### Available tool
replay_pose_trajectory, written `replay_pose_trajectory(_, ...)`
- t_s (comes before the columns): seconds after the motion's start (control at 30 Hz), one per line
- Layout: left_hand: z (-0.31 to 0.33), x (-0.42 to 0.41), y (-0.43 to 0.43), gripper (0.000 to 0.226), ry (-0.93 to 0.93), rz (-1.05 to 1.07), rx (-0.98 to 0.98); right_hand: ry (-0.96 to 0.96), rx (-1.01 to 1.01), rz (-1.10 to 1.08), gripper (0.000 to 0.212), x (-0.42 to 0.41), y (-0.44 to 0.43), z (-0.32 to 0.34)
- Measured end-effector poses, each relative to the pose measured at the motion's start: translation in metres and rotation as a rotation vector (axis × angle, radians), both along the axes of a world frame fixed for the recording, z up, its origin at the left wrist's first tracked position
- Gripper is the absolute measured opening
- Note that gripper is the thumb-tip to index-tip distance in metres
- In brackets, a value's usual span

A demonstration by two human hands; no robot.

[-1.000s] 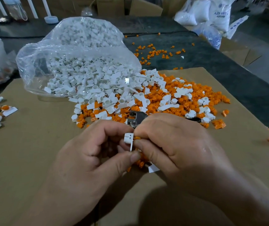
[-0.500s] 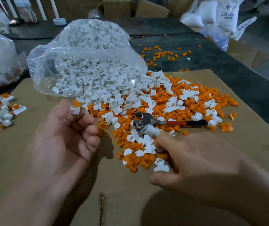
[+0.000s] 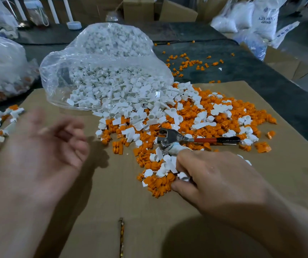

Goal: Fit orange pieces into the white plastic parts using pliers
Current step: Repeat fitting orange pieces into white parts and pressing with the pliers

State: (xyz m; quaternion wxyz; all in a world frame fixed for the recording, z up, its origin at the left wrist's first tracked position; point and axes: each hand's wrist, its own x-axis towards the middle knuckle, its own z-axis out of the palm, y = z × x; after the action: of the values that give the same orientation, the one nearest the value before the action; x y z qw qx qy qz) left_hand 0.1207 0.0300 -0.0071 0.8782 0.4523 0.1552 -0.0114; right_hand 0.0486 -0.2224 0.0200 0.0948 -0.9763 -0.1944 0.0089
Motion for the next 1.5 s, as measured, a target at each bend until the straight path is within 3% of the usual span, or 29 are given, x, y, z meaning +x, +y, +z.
replay_pose_trajectory(0.07, 0.003, -0.011, -0.009, 0.029, -0.023, -0.042, 0.330, -0.020, 0.015, -0.004, 0.028, 0.001, -0.001, -0.002)
replay_pose_trajectory(0.13, 0.005, -0.029, -0.020, 0.020, -0.185, -0.108, 0.803, -0.034, 0.063, -0.004, 0.030, 0.002, -0.002, -0.003)
replay_pose_trajectory(0.2, 0.006, -0.043, -0.027, 0.030, -0.362, -0.180, 1.226, -0.049, 0.135, -0.010, 0.032, 0.003, -0.004, -0.002)
replay_pose_trajectory(0.23, 0.007, -0.048, -0.031, 0.035, -0.412, -0.235, 1.331, -0.061, 0.175, -0.021, 0.031, 0.004, -0.005, -0.002)
replay_pose_trajectory(0.37, 0.009, -0.055, -0.037, 0.037, -0.519, -0.449, 1.404, -0.089, 0.392, -0.083, 0.020, 0.004, -0.007, -0.002)
replay_pose_trajectory(0.47, 0.011, -0.057, -0.032, 0.039, -0.568, -0.532, 1.391, -0.001, 0.586, -0.107, 0.019, 0.004, -0.005, -0.002)
replay_pose_trajectory(0.57, 0.008, -0.058, -0.032, 0.048, -0.598, -0.606, 1.618, 0.137, 0.733, -0.123, 0.009, 0.004, -0.006, -0.005)
replay_pose_trajectory(0.63, 0.002, -0.056, -0.033, 0.041, -0.699, -0.650, 1.729, 0.205, 0.800, -0.143, 0.009, 0.005, -0.007, -0.007)
replay_pose_trajectory(0.8, 0.000, -0.056, -0.036, 0.023, -0.796, -0.665, 1.746, 0.389, 1.009, -0.170, 0.013, 0.007, -0.008, -0.008)
replay_pose_trajectory(1.0, 0.007, -0.060, -0.048, 0.021, -0.721, -0.242, 1.493, 0.629, 1.338, -0.257, 0.010, 0.008, -0.003, -0.007)
replay_pose_trajectory(1.2, 0.011, -0.067, -0.067, 0.027, -0.803, -0.211, 1.496, 1.012, 1.743, -0.281, 0.023, 0.008, 0.010, -0.001)
replay_pose_trajectory(1.33, 0.007, -0.067, -0.065, 0.037, -0.704, -0.195, 1.280, 1.077, 1.784, -0.224, 0.034, 0.009, 0.006, 0.001)
replay_pose_trajectory(1.4, 0.005, -0.067, -0.065, 0.046, -0.603, -0.209, 1.117, 1.041, 1.733, -0.243, 0.030, 0.009, 0.004, 0.002)
replay_pose_trajectory(1.5, 0.001, -0.066, -0.070, 0.035, -0.538, -0.235, 1.029, 0.943, 1.598, -0.218, 0.019, 0.007, 0.006, -0.001)
